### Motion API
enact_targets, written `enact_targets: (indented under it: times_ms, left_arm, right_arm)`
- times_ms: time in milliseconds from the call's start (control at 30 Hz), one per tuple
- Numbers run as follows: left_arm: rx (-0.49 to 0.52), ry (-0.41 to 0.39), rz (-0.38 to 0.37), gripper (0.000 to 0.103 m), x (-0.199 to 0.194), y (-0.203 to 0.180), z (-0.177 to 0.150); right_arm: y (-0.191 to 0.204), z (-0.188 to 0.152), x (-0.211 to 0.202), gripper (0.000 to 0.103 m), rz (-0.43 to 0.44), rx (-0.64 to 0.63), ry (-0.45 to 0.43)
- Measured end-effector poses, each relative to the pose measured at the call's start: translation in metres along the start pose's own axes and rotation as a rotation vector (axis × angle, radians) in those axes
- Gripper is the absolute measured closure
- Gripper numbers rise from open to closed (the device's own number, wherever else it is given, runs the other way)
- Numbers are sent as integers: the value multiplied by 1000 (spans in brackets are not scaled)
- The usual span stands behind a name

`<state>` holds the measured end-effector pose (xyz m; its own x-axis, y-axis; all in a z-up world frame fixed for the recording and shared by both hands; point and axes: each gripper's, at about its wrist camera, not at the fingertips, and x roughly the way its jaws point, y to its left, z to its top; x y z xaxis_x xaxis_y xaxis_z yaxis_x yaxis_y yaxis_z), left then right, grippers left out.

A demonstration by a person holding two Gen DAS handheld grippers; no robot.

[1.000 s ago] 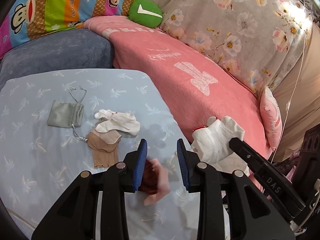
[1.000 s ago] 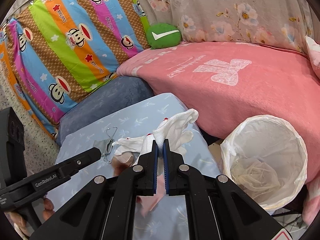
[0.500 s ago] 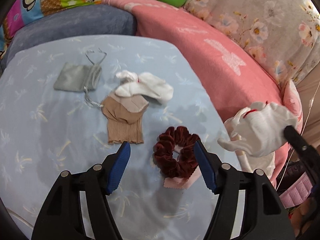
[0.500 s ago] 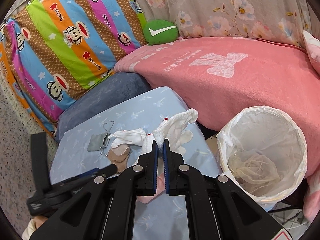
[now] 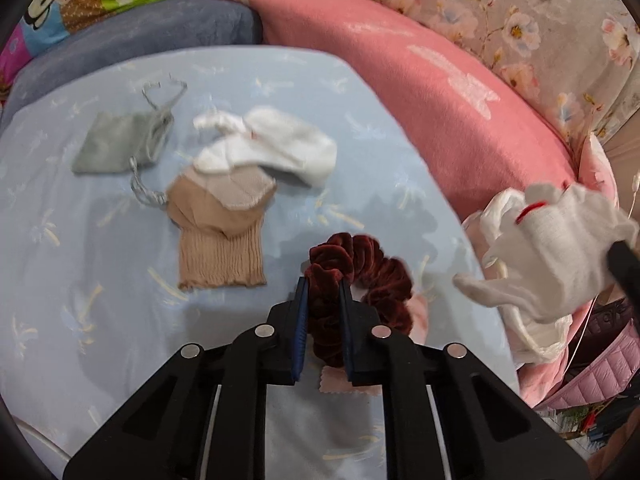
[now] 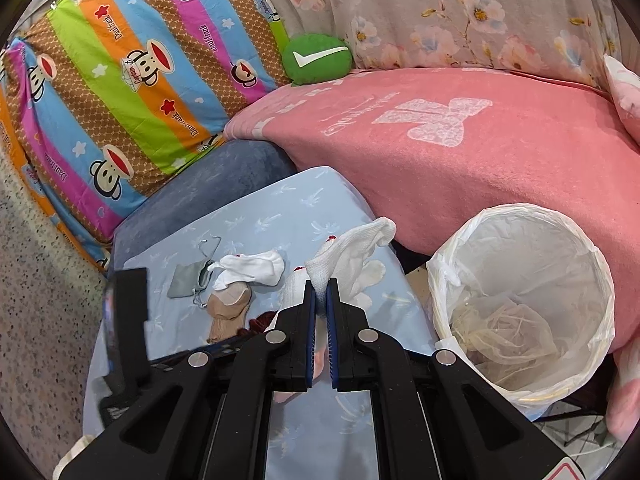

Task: Organize soft objects
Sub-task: 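Carry the scrunchie and white sock over the bin and open both tools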

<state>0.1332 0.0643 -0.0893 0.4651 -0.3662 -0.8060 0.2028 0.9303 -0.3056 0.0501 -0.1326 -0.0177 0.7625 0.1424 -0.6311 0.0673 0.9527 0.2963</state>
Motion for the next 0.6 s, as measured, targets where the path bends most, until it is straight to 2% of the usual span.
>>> enact_targets:
  times_ms: [233, 367, 600]
  left_arm:
    - [60, -137, -47, 89, -56, -23, 23]
    - [100, -188, -81, 89, -73, -46, 34]
    - [168, -201, -129, 89, -65, -90, 47]
  right_arm:
    - [-5, 5, -9, 98, -12, 2, -27]
    - [-13, 11, -17, 98, -27, 8, -51]
    - [-44, 20, -35, 98, -69, 47, -95]
